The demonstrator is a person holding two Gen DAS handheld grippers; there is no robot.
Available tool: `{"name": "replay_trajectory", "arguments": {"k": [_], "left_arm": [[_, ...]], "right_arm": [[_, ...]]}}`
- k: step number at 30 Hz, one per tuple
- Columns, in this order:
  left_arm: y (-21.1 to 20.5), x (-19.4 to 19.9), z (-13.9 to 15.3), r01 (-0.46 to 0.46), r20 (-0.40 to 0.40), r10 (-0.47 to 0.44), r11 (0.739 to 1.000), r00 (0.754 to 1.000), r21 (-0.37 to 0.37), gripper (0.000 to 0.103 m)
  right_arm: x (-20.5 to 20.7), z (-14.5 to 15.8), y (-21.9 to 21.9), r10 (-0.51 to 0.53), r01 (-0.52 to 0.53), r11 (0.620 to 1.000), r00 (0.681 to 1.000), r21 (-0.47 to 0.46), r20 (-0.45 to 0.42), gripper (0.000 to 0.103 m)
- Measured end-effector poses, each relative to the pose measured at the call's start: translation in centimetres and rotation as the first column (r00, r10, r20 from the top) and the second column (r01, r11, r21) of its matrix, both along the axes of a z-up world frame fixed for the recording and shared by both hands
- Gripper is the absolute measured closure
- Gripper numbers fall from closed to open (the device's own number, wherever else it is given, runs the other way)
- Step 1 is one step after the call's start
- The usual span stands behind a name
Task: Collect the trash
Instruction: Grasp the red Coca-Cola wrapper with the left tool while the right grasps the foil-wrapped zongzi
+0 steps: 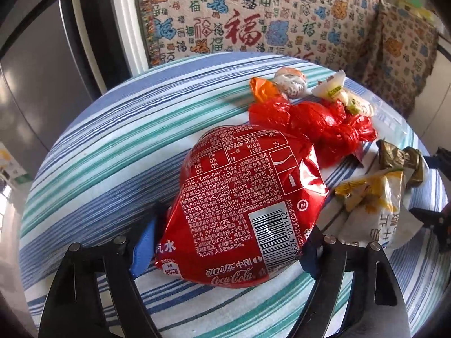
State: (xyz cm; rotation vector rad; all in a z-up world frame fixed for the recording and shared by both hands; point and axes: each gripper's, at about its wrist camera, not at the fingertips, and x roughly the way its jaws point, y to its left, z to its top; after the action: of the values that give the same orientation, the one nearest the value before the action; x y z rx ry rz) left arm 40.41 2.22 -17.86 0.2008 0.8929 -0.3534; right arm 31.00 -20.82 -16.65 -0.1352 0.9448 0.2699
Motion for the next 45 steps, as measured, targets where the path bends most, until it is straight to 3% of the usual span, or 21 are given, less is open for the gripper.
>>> {"name": "replay_trajectory", "arguments": {"k": [9, 12, 13, 15, 32, 37, 38, 39, 40, 44, 45], "left_arm": [[2.5, -4.3, 0.1, -0.041, -0.042, 0.042, 0.999, 0.998, 0.016, 0.020], [3.8, -5.2, -0.1, -0.087, -0.046, 0.087, 0.996, 0.995, 0.008, 0.013], [4.0, -5.1, -0.2, -0.103, -0.043, 0.103, 0.995, 0.994, 0.013, 0.005], [4.4, -4.8, -0.4, -0.126, -0.050, 0.126, 0.992, 0.991, 0.006, 0.001], [4.5, -3.3, -0.6, -0.138, -0.052, 0.138, 0.990, 0.989, 0.000, 0.000], [4.5, -3.4, -0.6, -0.140, -0.054, 0.140, 0.990, 0.989, 0.004, 0.000], [4.5, -3.5, -0.6, -0.143, -0.055, 0.143, 0.990, 0.988, 0.005, 0.000], [4.5, -3.6, -0.6, -0.148, -0.057, 0.148, 0.989, 0.987, 0.006, 0.000], [4.5, -3.8, -0.6, -0.152, -0.056, 0.152, 0.988, 0.987, 0.008, 0.000], [4.5, -4.3, -0.4, -0.157, -0.053, 0.157, 0.988, 0.986, 0.008, 0.003], [4.6, -4.6, -0.2, -0.150, -0.046, 0.150, 0.989, 0.988, 0.002, 0.009]], "right_arm": [[0.7, -0.1, 0.0, 0.014, -0.014, 1.000, 1.000, 0.000, 0.002, 0.000], [0.7, -0.1, -0.1, 0.015, -0.015, 1.000, 1.000, -0.001, 0.002, 0.000], [0.7, -0.2, -0.1, 0.015, -0.015, 1.000, 1.000, 0.000, 0.001, 0.000], [0.6, -0.2, -0.1, 0.016, -0.016, 1.000, 1.000, 0.000, 0.002, 0.000], [1.8, -0.4, 0.4, 0.038, -0.038, 0.999, 0.999, -0.001, 0.008, 0.002], [1.9, -0.1, 1.0, 0.048, -0.048, 0.999, 0.998, 0.003, 0.035, 0.021], [1.8, 0.0, 1.1, 0.050, -0.050, 0.999, 0.998, 0.003, 0.041, 0.032], [1.7, 0.1, 1.2, 0.054, -0.054, 0.998, 0.997, 0.007, 0.047, 0.049], [1.7, 0.2, 1.2, 0.059, -0.059, 0.998, 0.997, 0.008, 0.052, 0.057], [1.4, 0.4, 1.2, 0.062, -0.062, 0.998, 0.998, 0.011, 0.030, 0.061], [1.3, 0.4, 1.2, 0.060, -0.060, 0.998, 0.998, 0.013, 0.024, 0.061]]}}
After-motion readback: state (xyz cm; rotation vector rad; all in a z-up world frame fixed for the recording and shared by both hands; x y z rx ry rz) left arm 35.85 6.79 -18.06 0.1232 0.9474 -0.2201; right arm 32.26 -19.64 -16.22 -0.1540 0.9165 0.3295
